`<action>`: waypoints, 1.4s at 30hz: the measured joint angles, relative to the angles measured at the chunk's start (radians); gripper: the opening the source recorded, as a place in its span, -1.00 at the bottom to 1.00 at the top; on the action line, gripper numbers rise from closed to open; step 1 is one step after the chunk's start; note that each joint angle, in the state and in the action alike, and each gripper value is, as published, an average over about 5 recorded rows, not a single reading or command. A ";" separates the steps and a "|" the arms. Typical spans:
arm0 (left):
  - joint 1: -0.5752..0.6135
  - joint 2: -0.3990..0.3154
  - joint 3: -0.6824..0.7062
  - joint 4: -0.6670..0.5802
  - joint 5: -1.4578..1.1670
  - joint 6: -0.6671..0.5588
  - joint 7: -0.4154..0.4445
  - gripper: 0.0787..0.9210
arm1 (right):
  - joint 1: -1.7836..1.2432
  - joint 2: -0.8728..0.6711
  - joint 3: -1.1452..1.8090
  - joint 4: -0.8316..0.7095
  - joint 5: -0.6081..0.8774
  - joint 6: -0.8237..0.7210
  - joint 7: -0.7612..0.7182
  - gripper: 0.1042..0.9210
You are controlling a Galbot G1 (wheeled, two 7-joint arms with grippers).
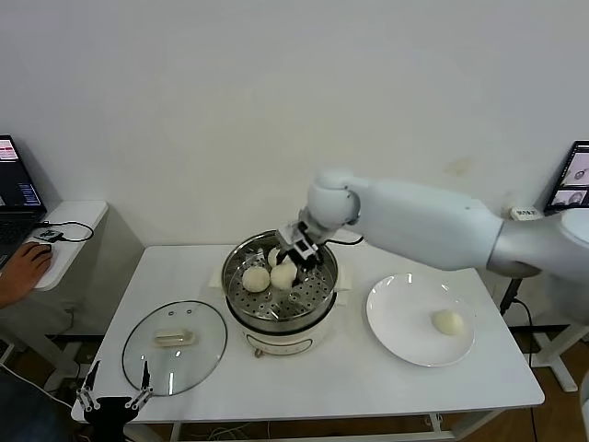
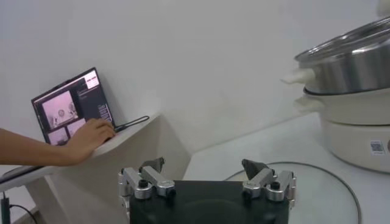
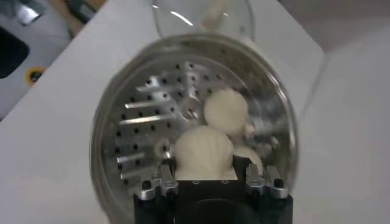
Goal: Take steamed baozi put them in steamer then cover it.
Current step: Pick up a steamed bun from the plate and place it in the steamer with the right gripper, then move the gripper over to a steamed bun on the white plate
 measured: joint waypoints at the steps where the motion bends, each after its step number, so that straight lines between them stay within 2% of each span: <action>1: 0.000 0.000 -0.001 0.000 0.000 -0.001 -0.001 0.77 | -0.004 0.005 -0.006 -0.002 -0.009 0.017 -0.001 0.20; 9: -0.001 -0.003 -0.001 0.006 -0.001 -0.010 -0.005 0.77 | -0.019 0.037 -0.038 -0.004 -0.069 0.131 -0.013 0.20; 18: -0.001 -0.003 -0.001 0.008 -0.003 -0.017 -0.008 0.77 | -0.021 0.051 -0.058 -0.009 -0.107 0.189 -0.030 0.23; 21: 0.000 -0.003 -0.001 0.010 -0.003 -0.020 -0.009 0.77 | -0.020 0.051 -0.059 -0.011 -0.113 0.199 -0.030 0.34; 24: 0.000 -0.003 -0.001 0.010 -0.003 -0.020 -0.010 0.77 | -0.016 0.049 -0.055 -0.014 -0.112 0.203 -0.031 0.54; 29: -0.003 -0.002 -0.001 0.009 -0.003 -0.021 -0.009 0.77 | -0.001 0.036 -0.027 -0.019 -0.100 0.202 -0.037 0.74; 36: -0.010 0.004 0.000 0.009 -0.003 -0.020 -0.007 0.77 | 0.033 -0.011 0.027 -0.003 -0.078 0.156 -0.059 0.76; 42: -0.015 0.013 0.002 0.010 -0.004 -0.018 -0.002 0.77 | 0.049 -0.099 0.067 0.024 -0.054 0.059 -0.068 0.76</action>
